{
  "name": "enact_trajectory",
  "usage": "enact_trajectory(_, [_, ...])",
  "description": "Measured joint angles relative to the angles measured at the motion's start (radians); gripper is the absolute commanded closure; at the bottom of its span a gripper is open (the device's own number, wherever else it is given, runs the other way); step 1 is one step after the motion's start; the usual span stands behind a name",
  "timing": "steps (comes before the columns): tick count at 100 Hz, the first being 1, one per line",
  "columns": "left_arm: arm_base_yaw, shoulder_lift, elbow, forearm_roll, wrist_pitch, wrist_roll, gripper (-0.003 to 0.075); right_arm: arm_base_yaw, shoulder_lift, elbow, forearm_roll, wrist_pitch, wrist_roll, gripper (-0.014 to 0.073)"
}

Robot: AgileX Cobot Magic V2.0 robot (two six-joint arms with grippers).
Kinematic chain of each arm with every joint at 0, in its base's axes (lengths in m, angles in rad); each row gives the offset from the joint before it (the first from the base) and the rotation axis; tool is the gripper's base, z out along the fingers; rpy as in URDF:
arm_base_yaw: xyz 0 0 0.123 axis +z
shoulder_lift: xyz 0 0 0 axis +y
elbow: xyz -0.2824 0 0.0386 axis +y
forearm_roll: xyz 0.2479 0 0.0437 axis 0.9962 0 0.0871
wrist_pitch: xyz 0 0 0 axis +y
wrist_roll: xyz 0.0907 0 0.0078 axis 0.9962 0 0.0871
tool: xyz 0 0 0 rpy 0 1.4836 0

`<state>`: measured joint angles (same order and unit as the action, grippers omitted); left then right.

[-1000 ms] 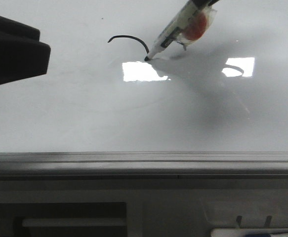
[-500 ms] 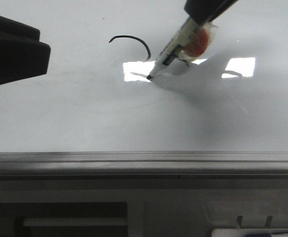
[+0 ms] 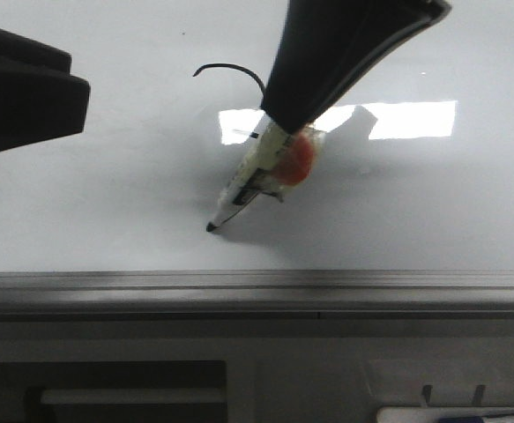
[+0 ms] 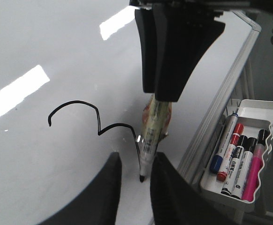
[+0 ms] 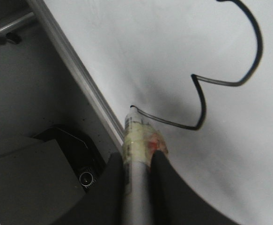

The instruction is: Write number 3 on whiteboard

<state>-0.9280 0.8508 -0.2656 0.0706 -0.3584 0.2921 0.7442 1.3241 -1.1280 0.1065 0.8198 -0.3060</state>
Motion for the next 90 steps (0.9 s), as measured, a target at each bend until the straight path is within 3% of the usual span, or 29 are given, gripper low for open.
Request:
enact_trajectory(40, [0.000, 0.000, 0.000, 0.035, 0.000, 0.000, 0.0577, 0.056, -0.083, 0.002, -0.016, 0.031, 0.000, 0.0655])
enact_trajectory(47, [0.000, 0.000, 0.000, 0.070, 0.000, 0.000, 0.0536, 0.077, -0.104, 0.002, -0.016, 0.053, 0.000, 0.0655])
enact_trajectory(66, [0.000, 0.000, 0.000, 0.148, 0.000, 0.000, 0.0331, 0.100, -0.109, 0.002, -0.016, 0.067, 0.000, 0.0655])
enact_trajectory(90, [0.000, 0.016, -0.002, 0.159, -0.004, 0.000, 0.0323, 0.144, -0.109, 0.002, -0.018, 0.008, 0.001, 0.0655])
